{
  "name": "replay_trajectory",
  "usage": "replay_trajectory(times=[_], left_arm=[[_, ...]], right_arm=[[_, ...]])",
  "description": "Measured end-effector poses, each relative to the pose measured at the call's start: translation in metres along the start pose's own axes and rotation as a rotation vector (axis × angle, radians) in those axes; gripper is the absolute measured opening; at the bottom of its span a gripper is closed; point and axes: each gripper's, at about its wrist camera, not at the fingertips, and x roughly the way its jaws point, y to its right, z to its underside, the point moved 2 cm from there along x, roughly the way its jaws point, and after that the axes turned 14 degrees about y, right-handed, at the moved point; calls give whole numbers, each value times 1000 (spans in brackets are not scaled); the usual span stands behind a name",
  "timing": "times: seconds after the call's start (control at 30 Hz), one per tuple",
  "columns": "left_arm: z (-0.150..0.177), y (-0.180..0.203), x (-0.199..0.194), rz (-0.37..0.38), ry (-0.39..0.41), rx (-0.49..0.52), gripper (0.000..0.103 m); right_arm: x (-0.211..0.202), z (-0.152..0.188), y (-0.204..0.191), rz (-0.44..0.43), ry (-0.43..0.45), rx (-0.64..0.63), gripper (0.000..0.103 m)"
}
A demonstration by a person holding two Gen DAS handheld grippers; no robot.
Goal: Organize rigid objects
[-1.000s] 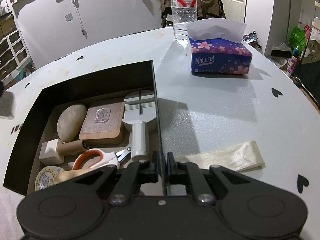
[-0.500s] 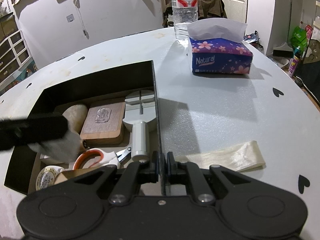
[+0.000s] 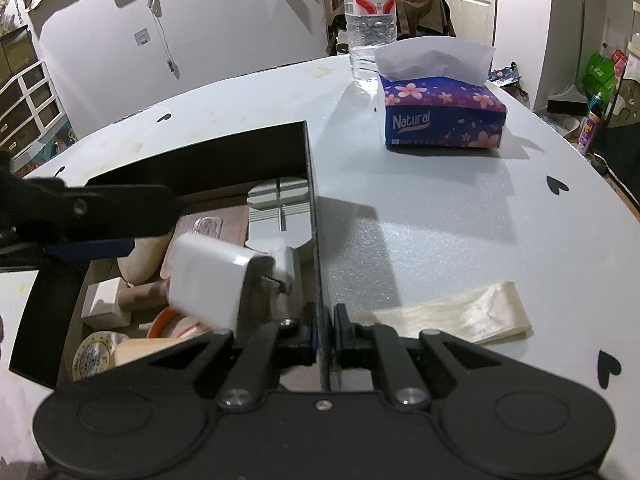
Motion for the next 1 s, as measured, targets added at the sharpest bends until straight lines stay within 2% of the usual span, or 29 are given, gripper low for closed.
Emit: replay_trajectory(times=[0.33, 0.63, 0.77, 1.0], left_arm=[[0, 8, -9, -16, 15, 72, 86], [-5, 17, -31, -28, 67, 121, 89], [-6, 23, -46, -65, 99, 178, 92], [-6, 25, -73, -156, 153, 264, 103]], right_arm=[[0, 0, 1, -2, 1, 5, 10], [-1, 0, 1, -1, 1, 4, 10], [-1, 1, 1, 0, 1, 3, 10], [-1, 1, 1, 2, 2, 0, 10]])
